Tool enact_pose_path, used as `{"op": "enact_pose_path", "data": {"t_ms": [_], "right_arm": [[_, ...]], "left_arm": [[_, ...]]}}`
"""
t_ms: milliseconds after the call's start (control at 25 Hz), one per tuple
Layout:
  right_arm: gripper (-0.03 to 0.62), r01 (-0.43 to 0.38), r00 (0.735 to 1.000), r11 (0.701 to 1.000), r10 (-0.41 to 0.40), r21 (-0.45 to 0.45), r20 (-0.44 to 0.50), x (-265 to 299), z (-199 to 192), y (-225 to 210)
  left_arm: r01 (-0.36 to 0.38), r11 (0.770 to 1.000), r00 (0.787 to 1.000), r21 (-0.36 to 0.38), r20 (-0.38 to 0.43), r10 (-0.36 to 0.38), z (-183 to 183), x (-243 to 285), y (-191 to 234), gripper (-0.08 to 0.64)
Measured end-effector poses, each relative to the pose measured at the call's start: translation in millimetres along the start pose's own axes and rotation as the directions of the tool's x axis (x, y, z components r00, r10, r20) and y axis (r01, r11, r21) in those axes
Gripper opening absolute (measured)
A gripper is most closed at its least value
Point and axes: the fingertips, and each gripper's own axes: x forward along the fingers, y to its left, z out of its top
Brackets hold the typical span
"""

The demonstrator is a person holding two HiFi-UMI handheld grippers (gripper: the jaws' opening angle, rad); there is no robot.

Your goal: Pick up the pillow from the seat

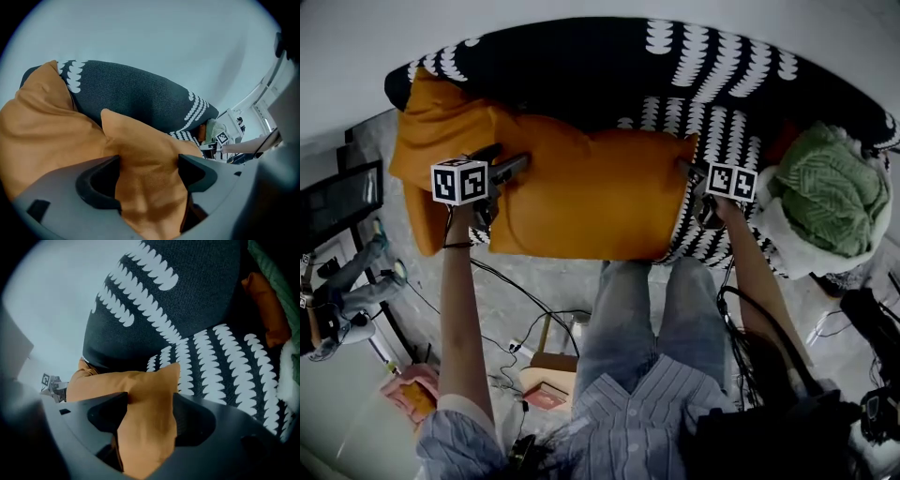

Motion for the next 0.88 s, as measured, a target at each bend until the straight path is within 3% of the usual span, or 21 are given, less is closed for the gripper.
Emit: {"op": "enact_pose_path", "data": {"t_ms": [240,640,880], "right_arm": [[0.288,-0.032,0.999,0.995,0.034,0.098,-0.020,16.9,-0.8,-3.2],[0.288,-0.066,0.995,0.986,0.077,0.152,-0.069,40.5,5.3,-9.5],[0.271,-0.071,0.993,0.986,0.084,0.152,-0.079,46.4,5.1,-7.8]], "left_arm": [[0.010,0.999,1.000,-0.039,0.023,-0.009,2.3,10.2,7.2,0.382],[0.051,0.992,0.994,-0.117,0.098,-0.039,11.1,25.6,19.5,0.382],[0.045,0.987,0.996,-0.157,0.079,-0.033,8.1,36.7,23.9,0.381]]}}
